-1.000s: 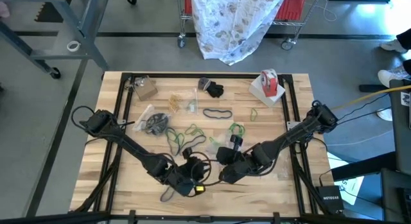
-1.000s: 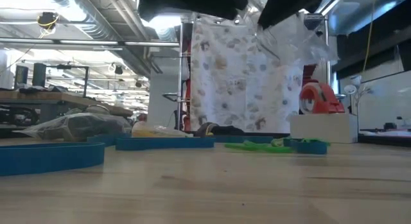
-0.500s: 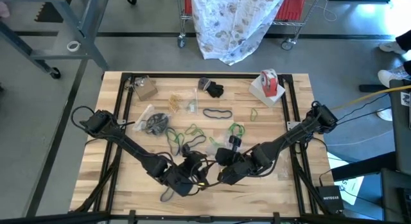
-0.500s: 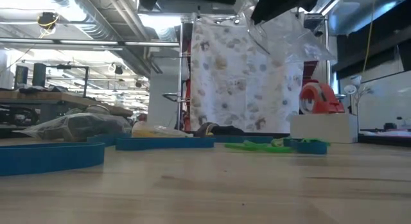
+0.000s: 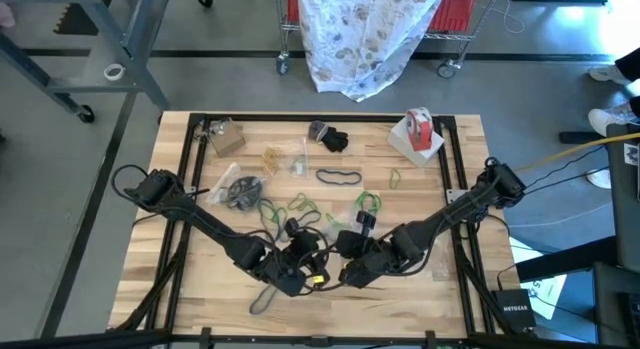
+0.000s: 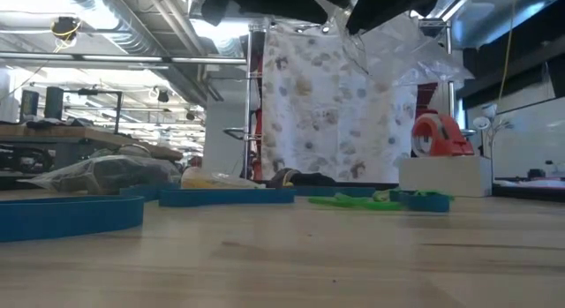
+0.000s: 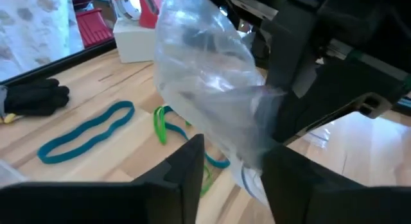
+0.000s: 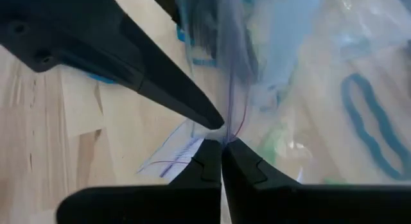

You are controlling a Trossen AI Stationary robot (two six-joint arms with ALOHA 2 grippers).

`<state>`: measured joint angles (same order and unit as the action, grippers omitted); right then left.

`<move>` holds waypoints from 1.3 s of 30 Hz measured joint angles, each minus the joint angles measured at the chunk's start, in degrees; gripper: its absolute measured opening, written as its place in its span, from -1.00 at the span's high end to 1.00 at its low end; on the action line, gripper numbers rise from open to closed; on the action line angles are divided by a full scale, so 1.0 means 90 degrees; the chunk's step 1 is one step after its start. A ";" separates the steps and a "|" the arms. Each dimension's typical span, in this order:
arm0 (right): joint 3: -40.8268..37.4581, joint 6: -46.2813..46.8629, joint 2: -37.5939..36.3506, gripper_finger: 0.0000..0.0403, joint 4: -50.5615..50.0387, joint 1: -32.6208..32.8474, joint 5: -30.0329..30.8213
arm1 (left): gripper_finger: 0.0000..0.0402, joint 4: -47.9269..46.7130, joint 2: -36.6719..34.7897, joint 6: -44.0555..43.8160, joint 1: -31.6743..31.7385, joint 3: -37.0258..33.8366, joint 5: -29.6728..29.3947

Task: Sort rubber bands
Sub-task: Open the transparent zip bag

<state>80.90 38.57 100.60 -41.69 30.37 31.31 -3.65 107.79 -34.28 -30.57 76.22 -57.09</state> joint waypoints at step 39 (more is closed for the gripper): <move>0.0000 -0.0182 -0.0002 1.00 -0.0090 -0.0051 -0.0242 | 0.72 -0.1783 -0.0490 -0.1240 -0.0379 -0.0013 0.0288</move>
<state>80.90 36.93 100.57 -42.50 29.91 29.14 -19.70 103.38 -45.44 -33.98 76.10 -54.50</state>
